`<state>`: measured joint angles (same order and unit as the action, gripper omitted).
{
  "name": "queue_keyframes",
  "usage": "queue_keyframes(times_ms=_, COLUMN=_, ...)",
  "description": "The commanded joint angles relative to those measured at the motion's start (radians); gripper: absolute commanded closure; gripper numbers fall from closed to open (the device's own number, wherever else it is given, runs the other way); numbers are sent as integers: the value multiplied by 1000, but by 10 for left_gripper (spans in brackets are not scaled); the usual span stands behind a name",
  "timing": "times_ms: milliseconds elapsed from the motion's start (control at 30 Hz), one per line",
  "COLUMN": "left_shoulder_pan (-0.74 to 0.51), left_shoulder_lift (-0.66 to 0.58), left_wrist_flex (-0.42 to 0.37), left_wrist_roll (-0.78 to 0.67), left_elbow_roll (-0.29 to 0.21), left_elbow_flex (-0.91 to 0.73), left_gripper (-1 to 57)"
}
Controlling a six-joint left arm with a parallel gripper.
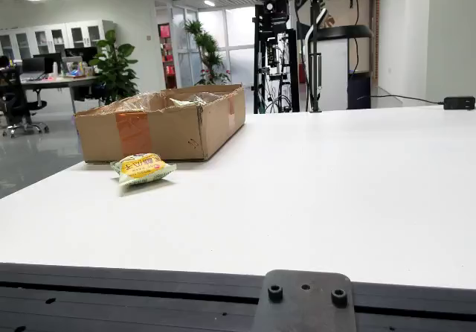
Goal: Grasp a snack and put it in the bin.
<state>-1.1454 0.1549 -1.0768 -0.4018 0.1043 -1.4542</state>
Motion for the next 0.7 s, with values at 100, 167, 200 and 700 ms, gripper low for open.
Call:
queue_keyframes(times_ms=100, left_shoulder_pan=0, left_shoulder_lift=0, left_wrist_flex=1, left_wrist_roll=2, left_elbow_roll=0, left_elbow_flex=0, left_gripper=562)
queue_keyframes(times_ms=167, left_shoulder_pan=0, left_shoulder_lift=0, left_wrist_flex=1, left_wrist_roll=2, left_elbow_roll=0, left_elbow_flex=0, left_gripper=562)
queue_keyframes(times_ms=200, left_shoulder_pan=0, left_shoulder_lift=0, left_wrist_flex=1, left_wrist_roll=2, left_elbow_roll=0, left_elbow_flex=0, left_gripper=562)
queue_keyframes(times_ms=700, left_shoulder_pan=8, left_shoulder_lift=0, left_wrist_flex=7, left_wrist_roll=42, left_elbow_roll=0, left_elbow_flex=0, left_gripper=564)
